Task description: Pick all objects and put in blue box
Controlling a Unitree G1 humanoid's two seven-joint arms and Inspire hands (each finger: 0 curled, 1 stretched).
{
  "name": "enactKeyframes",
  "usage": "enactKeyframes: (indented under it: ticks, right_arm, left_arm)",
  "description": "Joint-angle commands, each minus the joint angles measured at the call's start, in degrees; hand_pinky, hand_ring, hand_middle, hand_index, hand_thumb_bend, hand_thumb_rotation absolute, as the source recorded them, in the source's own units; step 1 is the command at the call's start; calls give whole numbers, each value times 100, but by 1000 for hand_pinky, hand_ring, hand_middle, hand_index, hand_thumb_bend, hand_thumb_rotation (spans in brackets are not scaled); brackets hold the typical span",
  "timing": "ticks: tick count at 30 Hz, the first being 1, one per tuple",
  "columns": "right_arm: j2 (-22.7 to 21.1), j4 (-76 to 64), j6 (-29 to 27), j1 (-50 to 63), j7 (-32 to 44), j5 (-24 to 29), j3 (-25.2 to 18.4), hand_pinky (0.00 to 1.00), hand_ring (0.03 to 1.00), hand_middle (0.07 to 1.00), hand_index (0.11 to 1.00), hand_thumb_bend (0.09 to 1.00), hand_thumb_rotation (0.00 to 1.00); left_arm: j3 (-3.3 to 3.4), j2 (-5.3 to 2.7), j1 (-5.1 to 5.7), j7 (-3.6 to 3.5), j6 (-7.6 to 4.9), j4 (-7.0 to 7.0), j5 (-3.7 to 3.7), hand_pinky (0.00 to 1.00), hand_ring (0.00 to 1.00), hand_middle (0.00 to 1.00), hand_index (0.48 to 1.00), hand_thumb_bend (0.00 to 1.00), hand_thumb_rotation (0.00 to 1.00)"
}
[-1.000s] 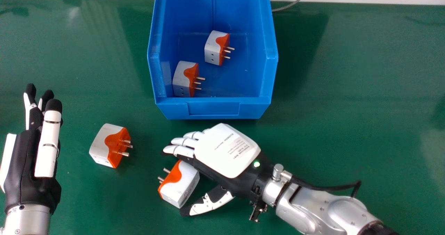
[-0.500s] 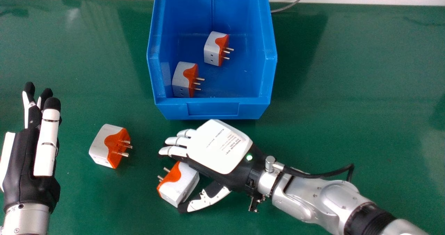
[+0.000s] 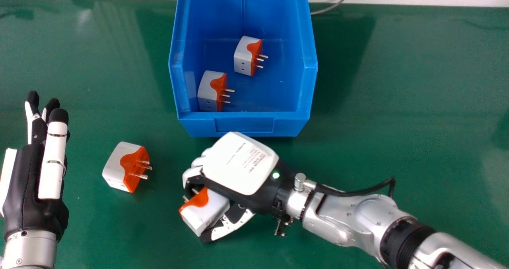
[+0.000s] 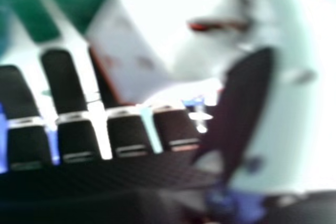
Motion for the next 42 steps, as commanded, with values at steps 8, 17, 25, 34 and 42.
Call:
enactKeyframes:
  ticks: [8, 17, 25, 34, 42]
  right_arm:
    - [-115, 343, 37, 136, 988, 612, -305, 176, 226, 417, 512, 515, 0]
    - [-259, -587, -21, 669, 1140, 1094, -788, 135, 183, 394, 512, 504, 0]
    - [-689, -3639, 585, 2142, 1382, 1260, -1611, 96, 140, 402, 508, 504, 2]
    - [-487, -5245, 793, 2490, 1192, 1378, -2447, 86, 128, 421, 504, 510, 0]
    - [-8, -5198, 1457, 1597, 1183, 1084, -2794, 88, 137, 414, 507, 505, 2]
  left_arm:
    - [-3, 69, -89, 71, 148, -188, 20, 1000, 1000, 1000, 983, 429, 918]
    - [-10, 71, -95, 21, 83, -144, 14, 1000, 1000, 1000, 985, 423, 915]
    - [-7, 70, -62, 11, -5, -102, 27, 1000, 1000, 1000, 984, 455, 910]
    - [-3, 65, -115, -16, -22, -16, -27, 1000, 1000, 1000, 993, 429, 918]
    - [-20, 96, -151, -10, -46, 55, 55, 1000, 1000, 1000, 993, 455, 921]
